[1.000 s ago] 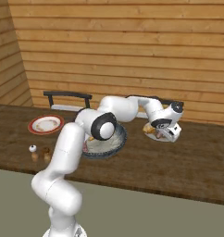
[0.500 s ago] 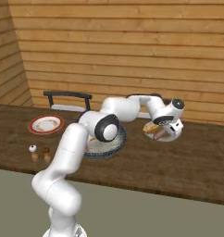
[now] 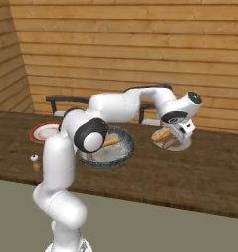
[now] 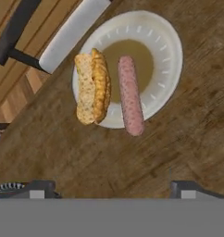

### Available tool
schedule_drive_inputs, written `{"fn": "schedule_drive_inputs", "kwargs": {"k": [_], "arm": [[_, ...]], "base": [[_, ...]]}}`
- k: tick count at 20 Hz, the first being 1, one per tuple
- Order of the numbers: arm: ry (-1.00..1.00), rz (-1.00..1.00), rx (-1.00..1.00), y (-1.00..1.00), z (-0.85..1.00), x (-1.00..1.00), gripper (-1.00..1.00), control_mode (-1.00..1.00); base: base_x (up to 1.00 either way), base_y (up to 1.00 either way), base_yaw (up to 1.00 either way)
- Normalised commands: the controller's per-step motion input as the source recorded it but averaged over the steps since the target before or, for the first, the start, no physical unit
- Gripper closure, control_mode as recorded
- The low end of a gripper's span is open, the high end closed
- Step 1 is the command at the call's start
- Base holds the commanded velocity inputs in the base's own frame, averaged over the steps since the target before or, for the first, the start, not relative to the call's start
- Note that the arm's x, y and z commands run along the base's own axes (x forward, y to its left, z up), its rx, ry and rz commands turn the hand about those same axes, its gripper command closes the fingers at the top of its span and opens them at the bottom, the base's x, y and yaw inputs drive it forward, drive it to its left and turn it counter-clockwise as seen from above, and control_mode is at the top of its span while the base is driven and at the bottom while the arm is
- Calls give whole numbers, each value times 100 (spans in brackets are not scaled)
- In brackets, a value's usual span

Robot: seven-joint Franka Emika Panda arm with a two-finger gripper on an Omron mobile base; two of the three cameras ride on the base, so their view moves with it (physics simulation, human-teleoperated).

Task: Place one bun and one sausage from the bowl on each plate.

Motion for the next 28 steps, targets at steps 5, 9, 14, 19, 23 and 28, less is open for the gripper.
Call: {"fn": "schedule_drive_inputs", "kwargs": {"k": [5,9,14,19,23,28], "arm": [[23,8,-5,100,35,-100,-100,-100],[21,6,-7,100,2,-82,-100,-100],[28,1,-4,100,-3,-14,-100,-100],[17,0,0,100,-3,19,-100,-100],[1,0,2,86,-31,53,-100,-100],[-6,-2,10,44,-41,52,-100,-100]], "base": [[0,0,0],[0,0,0],[0,0,0],[0,0,0],[0,0,0],[0,0,0]]}}
